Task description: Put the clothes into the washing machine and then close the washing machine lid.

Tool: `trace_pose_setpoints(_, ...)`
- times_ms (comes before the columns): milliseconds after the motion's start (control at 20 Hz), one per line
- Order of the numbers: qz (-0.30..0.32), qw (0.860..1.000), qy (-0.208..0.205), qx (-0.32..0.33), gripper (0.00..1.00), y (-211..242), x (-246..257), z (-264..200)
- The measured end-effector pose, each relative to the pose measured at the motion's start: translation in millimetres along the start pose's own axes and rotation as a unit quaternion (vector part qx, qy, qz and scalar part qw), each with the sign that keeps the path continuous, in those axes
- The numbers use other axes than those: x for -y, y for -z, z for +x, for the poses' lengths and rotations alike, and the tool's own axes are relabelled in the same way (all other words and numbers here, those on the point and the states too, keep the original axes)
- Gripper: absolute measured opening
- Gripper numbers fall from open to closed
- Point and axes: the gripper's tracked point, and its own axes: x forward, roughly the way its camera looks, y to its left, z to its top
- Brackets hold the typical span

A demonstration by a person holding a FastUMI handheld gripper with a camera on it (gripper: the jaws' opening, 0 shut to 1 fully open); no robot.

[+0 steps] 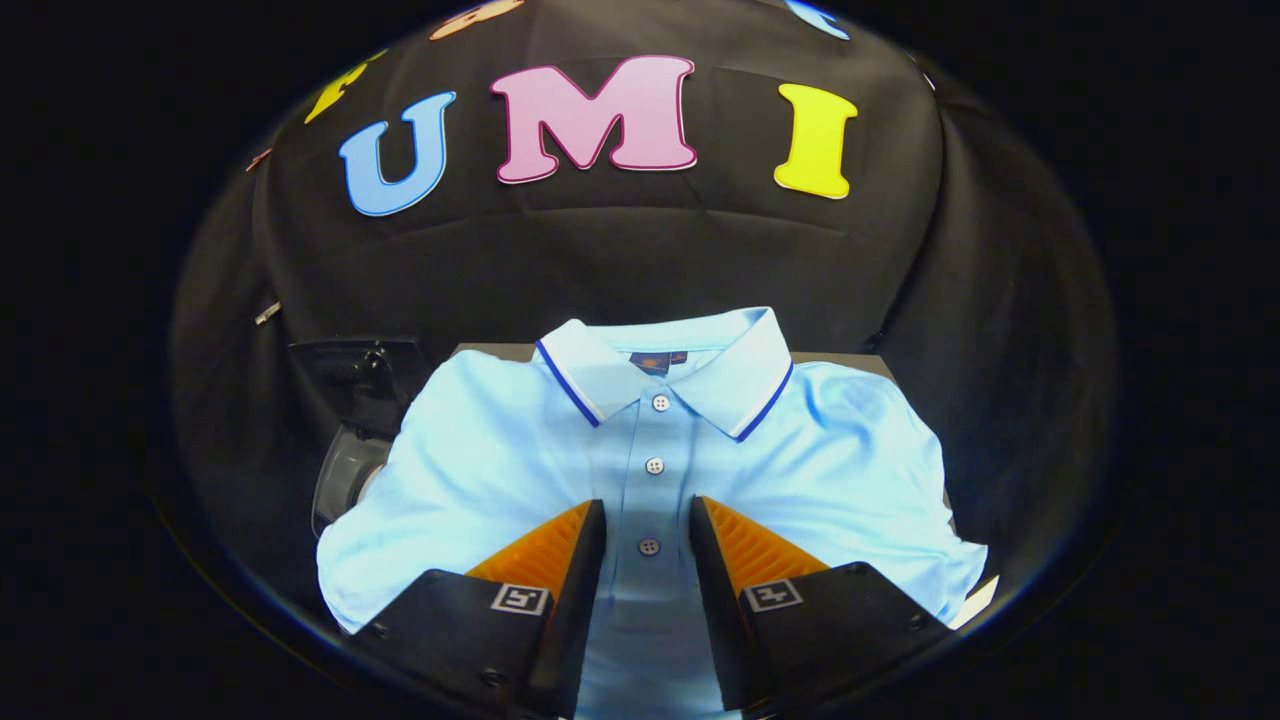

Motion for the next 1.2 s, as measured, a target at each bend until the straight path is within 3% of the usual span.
trace_pose_setpoints(150,0.011,1.000,0.003,-0.003,0.56,-1.7,-1.9,0.3)
trace_pose_setpoints(250,0.028,1.000,0.003,-0.003,0.15,-2.8,-4.4,1.3)
trace_pose_setpoints(550,0.012,1.000,0.006,0.007,0.15,-0.4,-3.0,2.8)
trace_pose_setpoints(600,0.017,1.000,0.004,0.010,0.05,-0.8,-5.6,-0.4)
trace_pose_setpoints(1200,0.051,0.995,-0.042,0.071,0.05,-37.2,-11.4,-30.0)
